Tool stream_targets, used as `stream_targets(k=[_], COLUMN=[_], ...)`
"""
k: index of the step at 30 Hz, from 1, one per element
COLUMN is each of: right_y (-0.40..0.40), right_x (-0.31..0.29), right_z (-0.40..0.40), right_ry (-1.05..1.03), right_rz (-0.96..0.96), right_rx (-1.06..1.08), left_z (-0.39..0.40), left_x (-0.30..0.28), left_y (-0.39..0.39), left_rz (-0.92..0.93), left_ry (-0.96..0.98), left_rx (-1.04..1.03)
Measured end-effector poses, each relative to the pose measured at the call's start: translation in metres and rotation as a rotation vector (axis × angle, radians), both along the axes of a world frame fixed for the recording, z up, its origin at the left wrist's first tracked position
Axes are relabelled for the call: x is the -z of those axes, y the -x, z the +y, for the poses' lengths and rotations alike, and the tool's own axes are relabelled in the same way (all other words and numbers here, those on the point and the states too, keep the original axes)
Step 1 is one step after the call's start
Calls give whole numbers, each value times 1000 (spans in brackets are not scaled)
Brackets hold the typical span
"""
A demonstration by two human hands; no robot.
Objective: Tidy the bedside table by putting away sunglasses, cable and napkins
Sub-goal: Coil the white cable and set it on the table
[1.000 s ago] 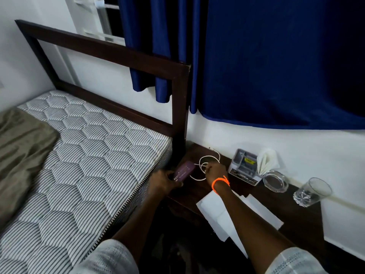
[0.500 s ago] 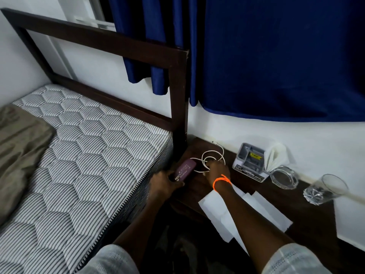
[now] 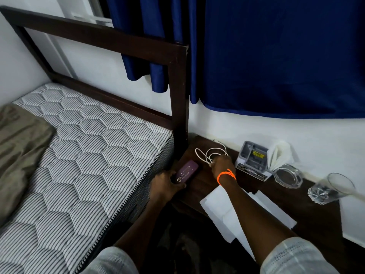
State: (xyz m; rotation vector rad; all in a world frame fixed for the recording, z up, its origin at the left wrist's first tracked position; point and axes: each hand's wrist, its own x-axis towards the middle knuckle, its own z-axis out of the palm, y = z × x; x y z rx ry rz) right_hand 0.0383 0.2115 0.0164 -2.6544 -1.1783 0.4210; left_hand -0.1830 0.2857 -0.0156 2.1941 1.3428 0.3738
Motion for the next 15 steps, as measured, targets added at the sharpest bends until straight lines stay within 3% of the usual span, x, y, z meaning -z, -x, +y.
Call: stream_targets(k=[8, 15], right_y=[-1, -6], right_x=[6, 5], right_z=[-1, -3], right_ry=[-50, -63], right_rz=[58, 51], right_rx=[17, -29], left_z=[2, 2], left_x=[-3, -15], left_y=[-2, -13], left_rz=[11, -28], left_ry=[-14, 96], left_rx=[16, -13])
